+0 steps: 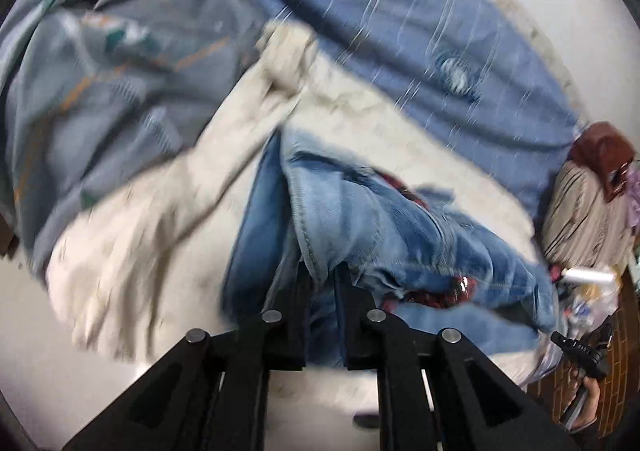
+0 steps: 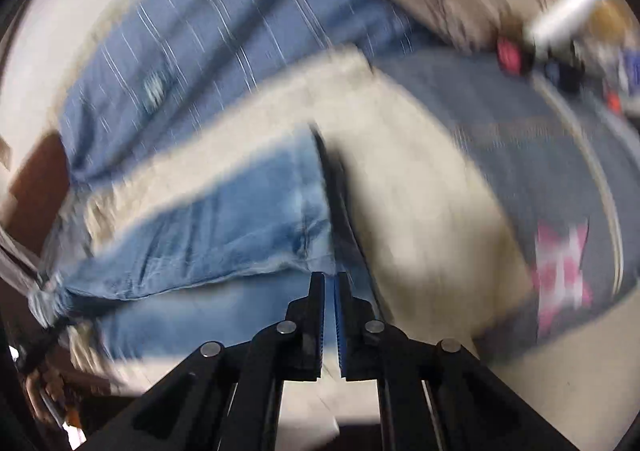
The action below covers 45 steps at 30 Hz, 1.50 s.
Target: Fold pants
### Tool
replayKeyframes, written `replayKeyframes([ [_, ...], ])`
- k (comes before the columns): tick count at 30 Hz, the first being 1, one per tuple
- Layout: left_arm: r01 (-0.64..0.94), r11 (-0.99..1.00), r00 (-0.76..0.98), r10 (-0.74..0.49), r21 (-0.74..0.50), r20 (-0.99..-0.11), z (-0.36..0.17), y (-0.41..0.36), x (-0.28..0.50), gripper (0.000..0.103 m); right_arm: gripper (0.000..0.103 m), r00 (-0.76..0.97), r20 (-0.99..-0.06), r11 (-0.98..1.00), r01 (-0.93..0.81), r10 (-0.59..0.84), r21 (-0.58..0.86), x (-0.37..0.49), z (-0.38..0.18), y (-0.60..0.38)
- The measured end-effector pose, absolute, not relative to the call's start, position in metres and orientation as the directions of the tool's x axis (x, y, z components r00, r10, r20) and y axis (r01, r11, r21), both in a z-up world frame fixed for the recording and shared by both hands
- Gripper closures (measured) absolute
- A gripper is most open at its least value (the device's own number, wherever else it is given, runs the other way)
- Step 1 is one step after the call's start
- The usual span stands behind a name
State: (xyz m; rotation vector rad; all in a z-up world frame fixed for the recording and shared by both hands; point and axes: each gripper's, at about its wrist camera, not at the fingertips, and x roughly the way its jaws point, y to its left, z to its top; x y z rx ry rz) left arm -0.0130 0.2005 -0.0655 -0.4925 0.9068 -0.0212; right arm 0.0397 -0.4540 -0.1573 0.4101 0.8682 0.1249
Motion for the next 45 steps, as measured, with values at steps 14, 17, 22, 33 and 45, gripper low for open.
replayKeyframes([
  [14,-0.301,0.819,0.661,-0.189,-0.488,-0.726,-0.058,0.175,-0.032,0.03,0.013,0.656,-0.598,0.697,0.152,0.46,0.701,0.026,-0.163,-0.45],
  [17,-0.374,0.776,0.605,-0.21,-0.508,-0.768,-0.083,0.167,-0.022,0.03,0.014,0.651,-0.601,0.654,0.207,0.463,0.728,0.036,-0.172,-0.445],
  [22,-0.467,0.691,0.595,-0.215,-0.551,-0.774,-0.1,0.18,-0.014,0.03,0.023,0.652,-0.605,0.613,0.263,0.456,0.745,0.046,-0.183,-0.448],
  [33,-0.521,0.675,0.591,-0.155,-0.522,-0.791,-0.104,0.197,-0.005,0.043,0.034,0.64,-0.627,0.581,0.327,0.444,0.746,0.057,-0.194,-0.454],
  [45,-0.461,0.806,0.571,-0.05,-0.371,-0.819,-0.082,0.189,0.01,0.084,0.084,0.589,-0.767,0.824,0.283,0.255,0.491,0.067,-0.171,-0.435],
])
